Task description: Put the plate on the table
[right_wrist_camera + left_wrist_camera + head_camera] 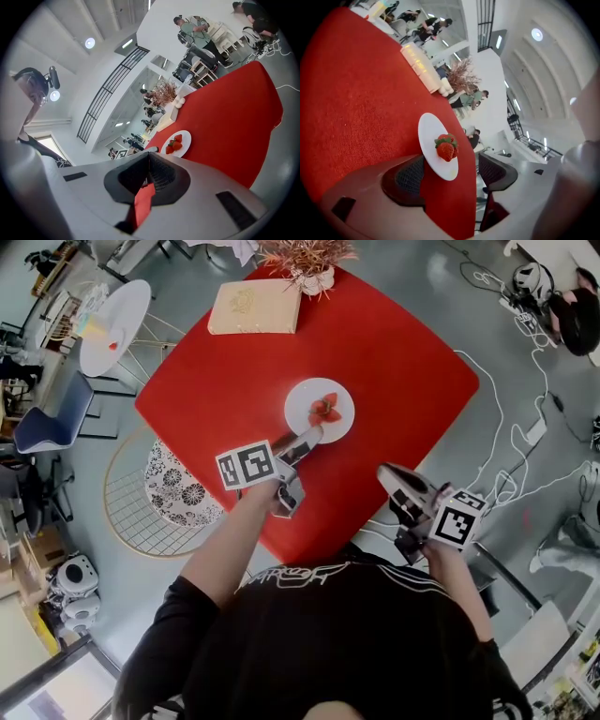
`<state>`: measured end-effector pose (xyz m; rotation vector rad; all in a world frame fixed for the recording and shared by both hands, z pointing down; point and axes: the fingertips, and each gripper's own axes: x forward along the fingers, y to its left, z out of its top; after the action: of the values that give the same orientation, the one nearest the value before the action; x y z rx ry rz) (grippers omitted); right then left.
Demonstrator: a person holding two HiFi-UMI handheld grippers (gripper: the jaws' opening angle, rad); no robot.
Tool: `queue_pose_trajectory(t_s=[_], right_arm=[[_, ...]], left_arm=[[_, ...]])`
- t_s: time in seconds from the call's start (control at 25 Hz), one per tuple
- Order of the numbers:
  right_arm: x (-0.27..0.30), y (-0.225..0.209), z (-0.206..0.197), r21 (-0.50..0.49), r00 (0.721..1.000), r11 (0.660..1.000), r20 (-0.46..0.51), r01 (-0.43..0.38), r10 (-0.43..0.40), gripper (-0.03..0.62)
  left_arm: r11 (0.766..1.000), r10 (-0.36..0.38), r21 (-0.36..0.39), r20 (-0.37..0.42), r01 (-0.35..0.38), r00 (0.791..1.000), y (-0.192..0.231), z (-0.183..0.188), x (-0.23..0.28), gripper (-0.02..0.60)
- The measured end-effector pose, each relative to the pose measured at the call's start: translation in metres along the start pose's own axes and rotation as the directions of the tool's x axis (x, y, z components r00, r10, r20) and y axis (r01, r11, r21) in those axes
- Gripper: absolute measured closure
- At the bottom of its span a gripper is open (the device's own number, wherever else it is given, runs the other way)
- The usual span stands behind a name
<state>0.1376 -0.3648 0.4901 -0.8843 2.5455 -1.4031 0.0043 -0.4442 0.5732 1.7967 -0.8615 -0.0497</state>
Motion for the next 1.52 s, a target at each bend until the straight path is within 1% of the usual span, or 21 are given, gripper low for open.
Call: queue_pose_trajectory(t_s=[0.08,0.16,0.2,0.36,0.4,0.44,0.52,0.6,0.68,0.8,0.88,1.0,1.16,1.28,1.32,1.4,1.52], right_arm=[[0.000,0.002,0.000,-0.008,1.000,1.000,-0.003,-0.003,0.003,0.586],[0.002,0.003,0.000,-0.022,1.000,1.000,-0.009,-0.005,0.004,0.586],[0.003,0.003,-0.001,-0.025,1.000,1.000,-0.012,-0.005,0.005,0.586],[0.004,0.004,-0.004,-0.029,1.000,1.000,-0.024,-0.009,0.008,0.586],[0.004,0.005,-0.006,-0.037,1.000,0.999,-0.031,-0.009,0.007,0.586],[0.005,0.006,-0.007,-0.048,0.999,0.999,-0.038,-0.008,0.006,0.586],[0.005,0.007,-0.010,-0.064,0.999,0.998,-0.050,-0.005,0.002,0.586],[0.006,0.006,-0.012,-0.062,0.999,0.998,-0.053,-0.004,0.000,0.586],[0.006,0.006,-0.013,-0.059,0.999,0.998,-0.053,-0.003,0.000,0.586],[0.006,0.006,-0.015,-0.056,0.999,0.998,-0.054,-0.001,-0.002,0.586],[0.005,0.005,-0.017,-0.055,0.999,0.998,-0.054,0.003,-0.006,0.586],[0.005,0.004,-0.019,-0.053,0.999,0.999,-0.049,0.010,-0.013,0.586],[0.003,0.008,-0.023,-0.055,0.999,0.998,-0.042,0.016,-0.018,0.586],[0.002,0.014,-0.026,-0.058,0.999,0.998,-0.036,0.014,-0.016,0.586],[0.003,0.017,-0.027,-0.061,0.999,0.998,-0.035,0.013,-0.015,0.586],[0.004,0.023,-0.030,-0.072,0.999,0.997,-0.032,0.012,-0.014,0.586],[0.006,0.034,-0.038,-0.093,0.999,0.996,-0.032,0.010,-0.013,0.586]], left_arm=[[0.992,0.042,0.118,-0.043,-0.036,0.998,-0.001,-0.005,0.000,0.230],[0.969,0.104,0.235,-0.080,-0.082,0.991,0.003,-0.010,0.000,0.230],[0.956,0.129,0.276,-0.094,-0.098,0.987,0.006,-0.012,0.000,0.230],[0.926,0.160,0.364,-0.133,-0.102,0.978,0.007,-0.017,0.000,0.230],[0.912,0.175,0.397,-0.144,-0.105,0.974,0.008,-0.019,-0.001,0.230],[0.893,0.196,0.436,-0.155,-0.111,0.968,0.009,-0.021,-0.002,0.230],[0.849,0.242,0.513,-0.172,-0.123,0.955,0.013,-0.024,-0.004,0.230],[0.812,0.277,0.569,-0.183,-0.128,0.943,0.017,-0.028,-0.005,0.230],[0.784,0.303,0.606,-0.191,-0.131,0.933,0.020,-0.031,-0.005,0.230],[0.755,0.338,0.642,-0.208,-0.132,0.918,0.021,-0.034,-0.006,0.230],[0.744,0.343,0.656,-0.215,-0.125,0.914,0.022,-0.035,-0.006,0.230],[0.740,0.340,0.663,-0.228,-0.110,0.912,0.023,-0.035,-0.007,0.230],[0.758,0.334,0.642,-0.228,-0.117,0.915,0.023,-0.035,-0.013,0.233],[0.761,0.327,0.638,-0.225,-0.115,0.918,0.018,-0.034,-0.023,0.248],[0.763,0.318,0.637,-0.224,-0.109,0.921,0.013,-0.034,-0.027,0.282],[0.766,0.298,0.636,-0.220,-0.095,0.929,0.003,-0.033,-0.037,0.384],[0.751,0.262,0.657,-0.205,-0.066,0.943,-0.018,-0.036,-0.055,0.502]])
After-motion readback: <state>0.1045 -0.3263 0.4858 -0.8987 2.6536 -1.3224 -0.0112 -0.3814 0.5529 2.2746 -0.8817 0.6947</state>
